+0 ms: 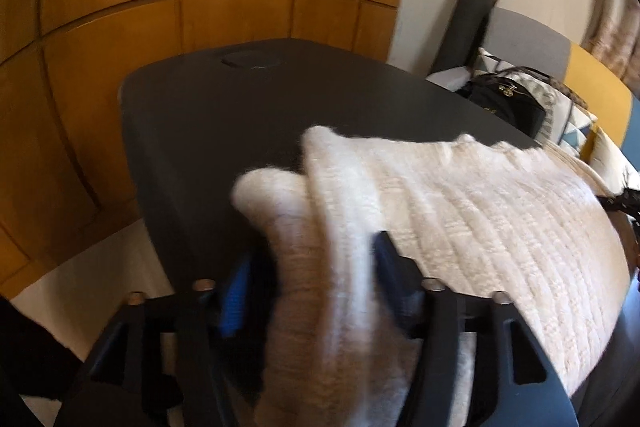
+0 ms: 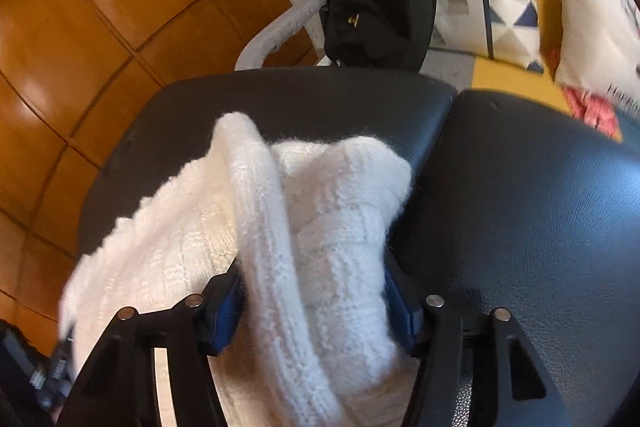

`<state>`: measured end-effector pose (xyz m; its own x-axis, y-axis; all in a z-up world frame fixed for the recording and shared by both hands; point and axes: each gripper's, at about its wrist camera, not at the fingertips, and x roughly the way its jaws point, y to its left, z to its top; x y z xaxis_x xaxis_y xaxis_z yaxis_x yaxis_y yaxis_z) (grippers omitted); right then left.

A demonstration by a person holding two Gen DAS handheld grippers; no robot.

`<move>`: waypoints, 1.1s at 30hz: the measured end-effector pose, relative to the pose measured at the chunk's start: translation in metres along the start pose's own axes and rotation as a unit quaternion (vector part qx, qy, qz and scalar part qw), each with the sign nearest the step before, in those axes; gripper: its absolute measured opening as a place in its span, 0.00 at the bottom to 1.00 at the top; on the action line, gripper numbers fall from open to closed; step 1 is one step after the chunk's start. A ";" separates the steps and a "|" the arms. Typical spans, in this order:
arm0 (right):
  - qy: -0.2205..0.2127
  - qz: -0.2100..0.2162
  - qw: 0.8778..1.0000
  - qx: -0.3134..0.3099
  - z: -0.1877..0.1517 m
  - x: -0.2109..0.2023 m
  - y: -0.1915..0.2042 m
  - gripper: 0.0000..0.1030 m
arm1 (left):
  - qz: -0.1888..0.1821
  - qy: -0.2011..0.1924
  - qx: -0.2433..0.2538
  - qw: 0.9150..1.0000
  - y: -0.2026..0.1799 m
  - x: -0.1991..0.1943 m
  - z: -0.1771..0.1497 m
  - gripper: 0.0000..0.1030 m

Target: Fold clothes

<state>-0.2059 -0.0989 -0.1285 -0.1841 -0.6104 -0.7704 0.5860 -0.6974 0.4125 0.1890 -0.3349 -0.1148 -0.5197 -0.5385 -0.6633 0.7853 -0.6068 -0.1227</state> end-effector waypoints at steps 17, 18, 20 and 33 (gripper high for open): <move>-0.112 -0.012 0.980 -0.164 -0.016 -0.071 0.071 0.63 | 0.003 -0.066 -0.081 0.995 0.022 -0.071 -0.005 0.76; -0.102 -0.010 0.979 -0.177 -0.017 -0.066 0.076 0.59 | 0.000 -0.077 -0.078 0.994 0.018 -0.076 -0.003 0.76; -0.086 -0.008 0.978 -0.190 -0.017 -0.053 0.082 0.53 | -0.018 -0.091 -0.066 0.993 0.004 -0.082 0.001 0.76; -0.048 -0.059 0.989 -0.130 0.006 0.001 0.041 0.30 | 0.006 -0.012 0.028 1.000 -0.056 -0.009 -0.011 0.77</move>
<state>-0.1869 -0.1303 -0.1100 -0.3299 -0.5726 -0.7505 0.7374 -0.6527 0.1738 0.1534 -0.2898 -0.1103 -0.5184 -0.5601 -0.6461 0.7720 -0.6315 -0.0720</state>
